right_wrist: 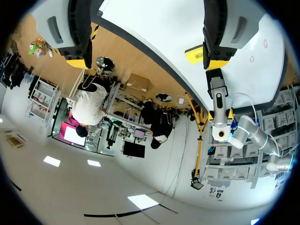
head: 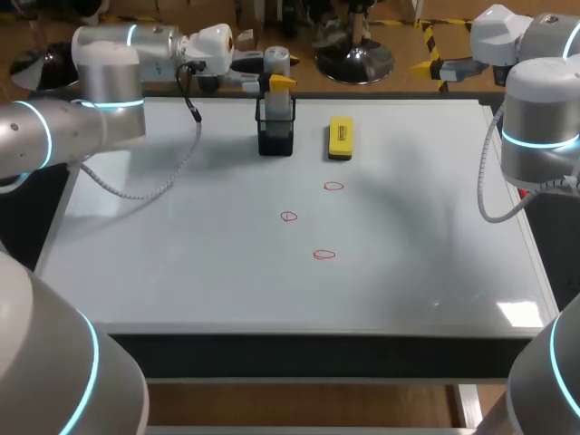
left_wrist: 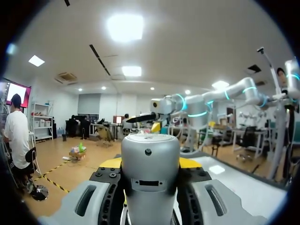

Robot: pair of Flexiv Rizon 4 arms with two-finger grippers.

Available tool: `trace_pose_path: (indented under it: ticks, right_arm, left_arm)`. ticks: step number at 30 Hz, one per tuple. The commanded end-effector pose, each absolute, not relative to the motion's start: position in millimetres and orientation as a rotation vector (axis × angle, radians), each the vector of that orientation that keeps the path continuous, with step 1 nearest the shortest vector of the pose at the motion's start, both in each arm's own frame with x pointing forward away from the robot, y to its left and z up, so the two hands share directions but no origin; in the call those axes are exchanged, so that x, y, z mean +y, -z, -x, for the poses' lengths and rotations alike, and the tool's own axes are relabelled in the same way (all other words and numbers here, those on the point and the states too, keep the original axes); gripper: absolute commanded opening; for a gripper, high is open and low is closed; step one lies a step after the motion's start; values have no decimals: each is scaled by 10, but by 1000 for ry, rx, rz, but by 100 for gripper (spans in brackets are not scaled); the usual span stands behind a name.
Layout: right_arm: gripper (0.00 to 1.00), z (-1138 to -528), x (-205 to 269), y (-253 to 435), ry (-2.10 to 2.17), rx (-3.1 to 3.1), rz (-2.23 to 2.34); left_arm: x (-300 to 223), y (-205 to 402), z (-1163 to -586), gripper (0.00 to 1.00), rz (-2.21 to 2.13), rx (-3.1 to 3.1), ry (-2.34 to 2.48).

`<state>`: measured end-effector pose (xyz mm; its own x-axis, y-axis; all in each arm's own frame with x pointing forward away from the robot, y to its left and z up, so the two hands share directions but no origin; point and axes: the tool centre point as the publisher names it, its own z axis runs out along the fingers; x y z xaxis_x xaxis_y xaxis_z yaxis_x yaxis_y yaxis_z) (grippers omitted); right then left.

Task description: Pick up the inspection probe, press it on each red-marked spot on the whiteboard one by one, put down the probe, pick up the eraser, and wipe off all the red marks.

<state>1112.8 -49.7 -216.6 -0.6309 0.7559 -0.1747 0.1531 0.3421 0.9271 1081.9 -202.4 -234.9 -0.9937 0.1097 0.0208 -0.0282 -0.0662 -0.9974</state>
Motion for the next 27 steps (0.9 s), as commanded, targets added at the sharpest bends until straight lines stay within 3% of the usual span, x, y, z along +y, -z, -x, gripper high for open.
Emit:
trace_pose_path:
  ticks: [1,27]
  right_arm:
    - [100,-11133,-499,2167,-1293,2008,-791]
    - [100,-11133,-499,2167,-1293,2008,-791]
  left_arm:
    - [-2027,2180,-10760,0,89,-2111,-2206]
    - [-1769,1468,-10748,0,104,-2057,-2297]
